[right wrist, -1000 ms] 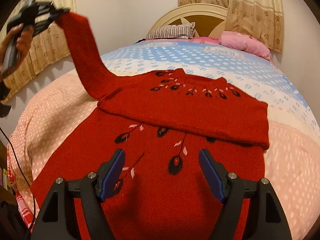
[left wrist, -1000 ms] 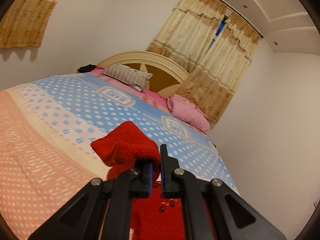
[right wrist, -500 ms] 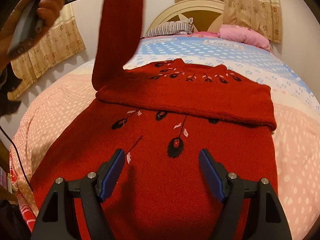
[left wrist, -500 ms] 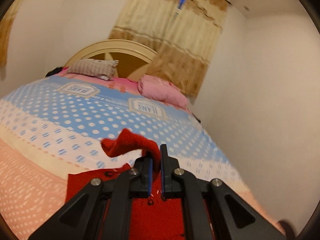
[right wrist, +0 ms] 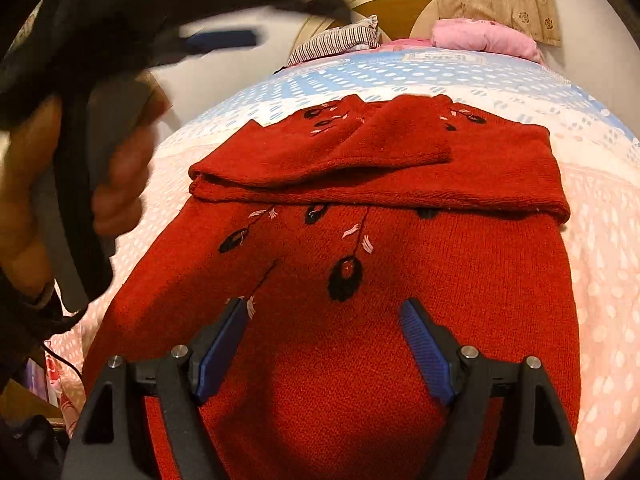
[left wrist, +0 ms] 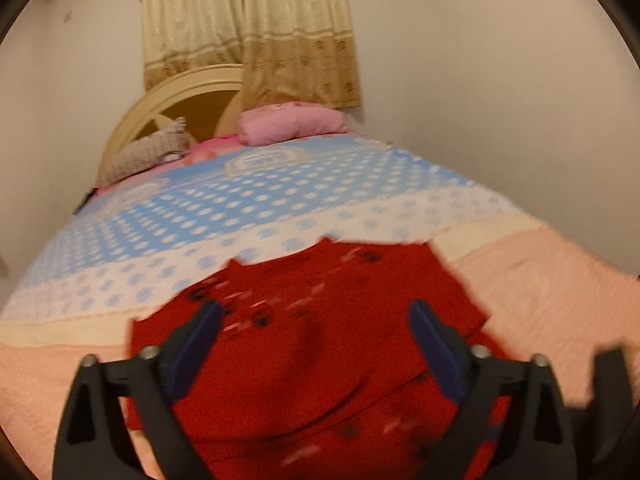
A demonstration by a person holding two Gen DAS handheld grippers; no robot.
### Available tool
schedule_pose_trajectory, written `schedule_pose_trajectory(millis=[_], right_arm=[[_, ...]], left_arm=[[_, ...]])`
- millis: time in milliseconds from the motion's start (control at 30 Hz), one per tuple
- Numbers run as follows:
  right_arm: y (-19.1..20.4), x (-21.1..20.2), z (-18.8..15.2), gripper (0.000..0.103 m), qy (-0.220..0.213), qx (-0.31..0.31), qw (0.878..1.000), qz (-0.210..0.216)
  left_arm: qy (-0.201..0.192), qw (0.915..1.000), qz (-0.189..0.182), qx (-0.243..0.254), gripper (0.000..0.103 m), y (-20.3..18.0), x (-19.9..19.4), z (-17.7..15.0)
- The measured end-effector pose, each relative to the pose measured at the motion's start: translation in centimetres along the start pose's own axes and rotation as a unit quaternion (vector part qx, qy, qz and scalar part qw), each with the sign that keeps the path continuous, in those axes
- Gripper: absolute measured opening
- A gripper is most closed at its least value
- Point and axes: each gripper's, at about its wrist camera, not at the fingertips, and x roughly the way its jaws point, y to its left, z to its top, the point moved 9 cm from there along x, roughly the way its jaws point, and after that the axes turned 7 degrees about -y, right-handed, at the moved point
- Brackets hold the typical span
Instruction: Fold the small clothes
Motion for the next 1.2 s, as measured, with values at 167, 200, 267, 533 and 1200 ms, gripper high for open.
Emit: schedule_pose_trajectory(millis=[167,200,267,533,1200], right_arm=[[0.0,-0.1,-0.1,0.08,-0.001,0.002,1.0,0.0],[0.0,-0.1,0.0,0.08,-0.001,0.003,1.0,0.0],[0.1,-0.2,-0.1,0.08,0.0,0.001,1.0,-0.003],[0.7,-2.8,2.8,0.08,-0.022,-0.017,0.999,-0.025],[-9.6,8.1,11.7,0.047,0.039,0.127,0.988,-0.082]], left_arm=[[0.052,0.9948,0.085,0.02,0.101,7.1,-0.9,-6.1],[0.064,0.9934,0.094,0.017,0.101,7.9,-0.7,-7.3],[0.09,0.9895,0.113,-0.007,0.101,10.3,-0.5,-9.7],[0.134,0.9842,0.083,-0.081,0.101,11.8,0.4,-12.9],[0.162,0.9682,0.063,-0.18,0.103,14.3,2.3,-15.5]])
